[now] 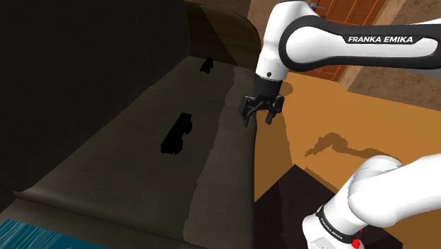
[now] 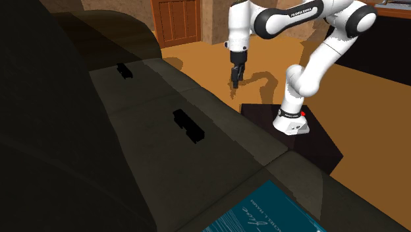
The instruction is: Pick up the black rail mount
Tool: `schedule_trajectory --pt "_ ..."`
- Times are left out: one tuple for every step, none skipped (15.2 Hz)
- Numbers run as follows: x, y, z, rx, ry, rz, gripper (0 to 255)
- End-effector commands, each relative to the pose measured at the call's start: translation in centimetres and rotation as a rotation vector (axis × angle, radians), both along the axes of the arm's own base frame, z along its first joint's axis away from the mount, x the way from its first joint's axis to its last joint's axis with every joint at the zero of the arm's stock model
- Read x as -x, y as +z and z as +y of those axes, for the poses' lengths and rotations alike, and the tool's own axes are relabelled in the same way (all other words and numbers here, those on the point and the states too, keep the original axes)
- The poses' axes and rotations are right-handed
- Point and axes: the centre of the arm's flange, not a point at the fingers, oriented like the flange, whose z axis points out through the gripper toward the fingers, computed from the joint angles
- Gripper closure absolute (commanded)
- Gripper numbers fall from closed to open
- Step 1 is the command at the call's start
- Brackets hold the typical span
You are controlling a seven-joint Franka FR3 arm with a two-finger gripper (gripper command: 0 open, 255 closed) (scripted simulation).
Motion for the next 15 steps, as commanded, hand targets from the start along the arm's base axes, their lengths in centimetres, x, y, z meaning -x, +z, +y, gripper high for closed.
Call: schedule_trajectory --pt "-1.8 -0.6 2.2 0.012 -0.042 0.000 0" --pt "-2.7 -1.0 3.1 0.018 -0.062 0.001 0" --pt "-3.6 -1.4 4.0 0.025 -0.082 0.001 0" --pt "-4.6 -1.8 4.9 0.031 -0.102 0.001 0" --pt "-5.5 -2.2 5.7 0.038 -0.122 0.001 0" --pt "-6.5 -2.6 6.6 0.045 -0.142 0.002 0" --pt "-7.5 -3.1 7.4 0.051 -0.161 0.002 0" --pt "-8.5 -3.5 8.2 0.058 -0.181 0.002 0" --pt "-9.6 -3.9 8.9 0.064 -0.201 0.002 0" --pt "-10.6 -4.4 9.7 0.071 -0.221 0.003 0" --pt "-11.7 -4.8 10.4 0.077 -0.241 0.003 0" --pt "-12.8 -5.3 11.1 0.084 -0.261 0.003 0" --pt "-13.9 -5.7 11.7 0.091 -0.281 0.003 0" --pt "-15.0 -6.2 12.4 0.097 -0.300 0.003 0" --pt "-16.1 -6.6 13.0 0.104 -0.320 0.004 0"
